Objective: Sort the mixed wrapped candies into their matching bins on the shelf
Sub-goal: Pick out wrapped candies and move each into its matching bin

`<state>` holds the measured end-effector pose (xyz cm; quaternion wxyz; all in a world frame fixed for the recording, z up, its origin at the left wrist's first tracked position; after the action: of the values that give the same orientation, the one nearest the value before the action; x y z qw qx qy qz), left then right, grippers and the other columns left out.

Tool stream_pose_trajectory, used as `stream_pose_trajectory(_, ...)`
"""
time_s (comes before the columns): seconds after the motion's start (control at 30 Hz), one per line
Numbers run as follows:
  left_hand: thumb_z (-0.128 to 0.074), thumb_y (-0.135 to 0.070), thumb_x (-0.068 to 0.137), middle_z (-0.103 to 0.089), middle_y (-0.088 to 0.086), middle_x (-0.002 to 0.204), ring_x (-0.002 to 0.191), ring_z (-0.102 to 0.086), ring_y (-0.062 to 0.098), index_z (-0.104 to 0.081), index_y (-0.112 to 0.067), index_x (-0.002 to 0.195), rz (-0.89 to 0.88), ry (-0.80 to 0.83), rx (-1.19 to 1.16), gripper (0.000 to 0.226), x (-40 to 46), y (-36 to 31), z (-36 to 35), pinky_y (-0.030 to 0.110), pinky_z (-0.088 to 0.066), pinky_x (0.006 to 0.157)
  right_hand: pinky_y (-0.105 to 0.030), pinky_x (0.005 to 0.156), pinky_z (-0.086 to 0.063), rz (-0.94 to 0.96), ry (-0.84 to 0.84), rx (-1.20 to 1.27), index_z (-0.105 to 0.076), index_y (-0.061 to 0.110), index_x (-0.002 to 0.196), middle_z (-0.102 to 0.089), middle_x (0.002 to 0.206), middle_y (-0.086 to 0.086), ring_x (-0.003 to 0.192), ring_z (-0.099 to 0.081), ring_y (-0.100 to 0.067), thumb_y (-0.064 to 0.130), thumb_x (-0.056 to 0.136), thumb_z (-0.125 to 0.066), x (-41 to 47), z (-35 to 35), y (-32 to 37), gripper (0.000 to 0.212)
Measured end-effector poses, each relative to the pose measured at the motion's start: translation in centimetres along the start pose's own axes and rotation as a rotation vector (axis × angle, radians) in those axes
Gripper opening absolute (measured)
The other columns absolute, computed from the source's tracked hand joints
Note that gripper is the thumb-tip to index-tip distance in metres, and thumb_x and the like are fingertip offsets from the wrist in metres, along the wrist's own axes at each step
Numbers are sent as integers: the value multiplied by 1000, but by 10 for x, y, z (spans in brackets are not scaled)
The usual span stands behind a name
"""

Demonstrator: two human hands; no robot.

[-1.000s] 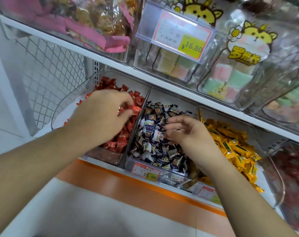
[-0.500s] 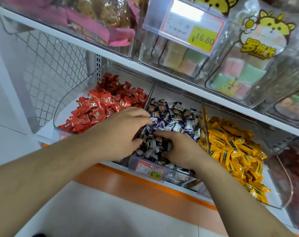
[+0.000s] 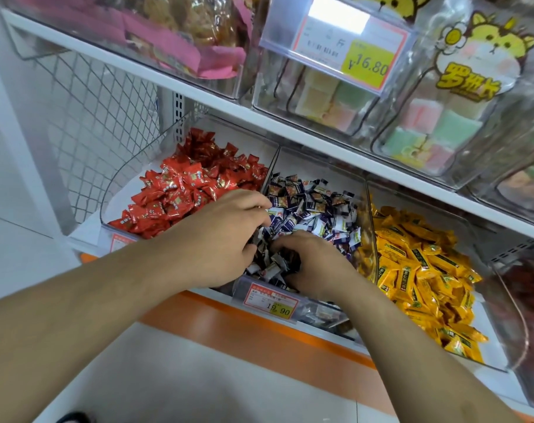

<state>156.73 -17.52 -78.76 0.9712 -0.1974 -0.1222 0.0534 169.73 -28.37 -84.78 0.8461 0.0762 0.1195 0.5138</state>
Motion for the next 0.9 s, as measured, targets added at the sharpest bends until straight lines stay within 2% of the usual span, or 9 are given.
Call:
stream_pose_trajectory(0.13,-60,-21,99,-31,-16,155,148,-13,1,-55,-23,140,0,6,-3,41,1,0,0,15,-12,116,-45,73,-58,7,-29,2,-61,42,111,-57,102,11,94,-58,-17,17,76,-77,0,1,0,47)
stream_pose_trajectory(0.3,-60,-22,99,-30,-18,156,148,-12,1,-55,-25,140,4,9,-2,41,1,0,0,14,-10,113,-36,70,-57,-50,-50,95,-71,34,100,-64,93,13,81,-62,-10,12,77,-83,-2,10,-6,34)
stream_pose_trajectory(0.43,-60,-22,99,-28,-18,157,149,-11,2,-54,-26,141,14,16,-9,42,1,0,0,15,-11,114,-22,63,-50,-95,-86,168,-71,37,98,-65,90,15,78,-61,-3,17,78,-87,-8,20,-6,33)
stream_pose_trajectory(0.5,-59,-22,100,-28,-18,157,149,-11,2,-54,-26,141,16,21,-11,42,1,0,0,15,-10,114,-22,63,-51,-108,-111,211,-71,37,96,-68,89,15,75,-62,-2,21,79,-89,-11,28,-5,30)
stream_pose_trajectory(0.6,-59,-23,100,-27,-18,157,149,-10,2,-53,-26,143,18,24,-11,43,1,0,1,15,-10,113,-24,59,-54,-137,-184,300,-75,34,85,-73,83,12,65,-63,-3,19,84,-84,-19,50,-4,17)
stream_pose_trajectory(0.73,-60,-22,100,-27,-19,156,149,-9,1,-53,-27,143,14,12,-18,44,1,-1,0,14,-9,112,-22,44,-40,-218,-364,460,-77,30,80,-73,72,-1,48,-50,-10,20,91,-78,-24,83,-17,14)
stream_pose_trajectory(0.77,-60,-21,100,-28,-18,156,149,-9,1,-53,-27,143,14,8,-18,44,1,-1,0,13,-9,112,-21,48,-44,-239,-445,454,-77,31,82,-74,76,4,53,-57,-7,22,91,-78,-24,92,-23,12)
stream_pose_trajectory(0.83,-60,-21,100,-28,-18,156,149,-9,2,-54,-26,142,13,5,-17,43,1,-1,-1,14,-10,113,-23,70,-53,-262,-564,401,-76,36,94,-76,101,15,83,-69,-4,28,91,-77,-19,106,-34,8)
stream_pose_trajectory(0.9,-60,-20,99,-29,-17,156,149,-9,2,-54,-26,141,11,5,-14,42,1,-1,-1,15,-10,114,-19,93,-47,-260,-509,254,-72,38,119,-64,137,15,109,-61,-4,32,95,-73,-13,107,-37,24)
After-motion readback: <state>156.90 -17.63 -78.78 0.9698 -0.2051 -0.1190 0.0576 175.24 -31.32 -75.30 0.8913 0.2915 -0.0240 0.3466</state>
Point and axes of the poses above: each hand's wrist, its own x-axis towards the middle knuckle, its own z-axis out of the back of the hand, y = z × x, the point moved 7 cm from there along x, towards the middle knuckle
